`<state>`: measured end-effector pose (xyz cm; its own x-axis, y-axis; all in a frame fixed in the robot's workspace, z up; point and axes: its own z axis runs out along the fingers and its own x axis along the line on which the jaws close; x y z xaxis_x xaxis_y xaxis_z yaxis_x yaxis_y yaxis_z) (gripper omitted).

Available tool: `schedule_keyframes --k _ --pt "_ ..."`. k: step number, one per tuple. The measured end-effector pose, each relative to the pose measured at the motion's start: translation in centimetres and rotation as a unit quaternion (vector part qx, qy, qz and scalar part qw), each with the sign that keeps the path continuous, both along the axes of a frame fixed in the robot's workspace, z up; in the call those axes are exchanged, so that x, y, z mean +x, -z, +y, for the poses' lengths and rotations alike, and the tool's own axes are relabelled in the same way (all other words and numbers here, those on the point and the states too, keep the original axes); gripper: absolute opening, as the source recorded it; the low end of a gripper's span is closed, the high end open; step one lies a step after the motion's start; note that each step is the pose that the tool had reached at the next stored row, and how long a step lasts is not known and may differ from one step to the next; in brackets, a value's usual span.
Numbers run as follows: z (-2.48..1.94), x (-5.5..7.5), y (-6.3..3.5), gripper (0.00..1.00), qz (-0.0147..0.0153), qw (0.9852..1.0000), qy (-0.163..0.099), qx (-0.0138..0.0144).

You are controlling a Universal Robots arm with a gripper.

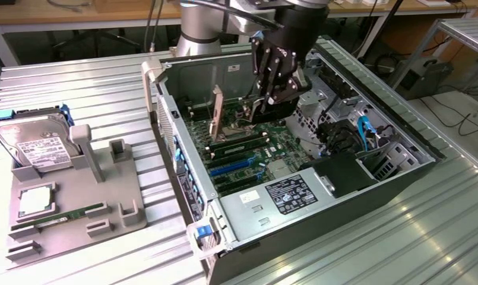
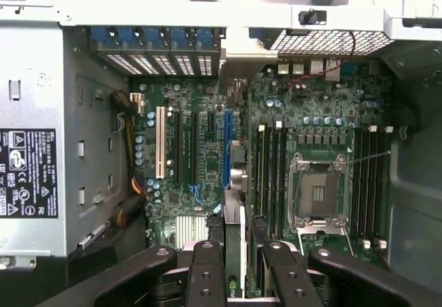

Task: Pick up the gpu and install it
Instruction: 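Insert the gpu into the slot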

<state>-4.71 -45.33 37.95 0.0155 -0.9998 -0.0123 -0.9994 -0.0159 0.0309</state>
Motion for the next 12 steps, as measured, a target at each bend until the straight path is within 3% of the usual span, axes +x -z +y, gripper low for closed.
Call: schedule_keyframes --k 7,12 --pt "0.00 -1.2 1.50 0.26 0.0000 1.0000 0.002 0.0000" --pt "0.00 -1.2 2.46 0.26 -0.0001 1.0000 0.002 0.0000"
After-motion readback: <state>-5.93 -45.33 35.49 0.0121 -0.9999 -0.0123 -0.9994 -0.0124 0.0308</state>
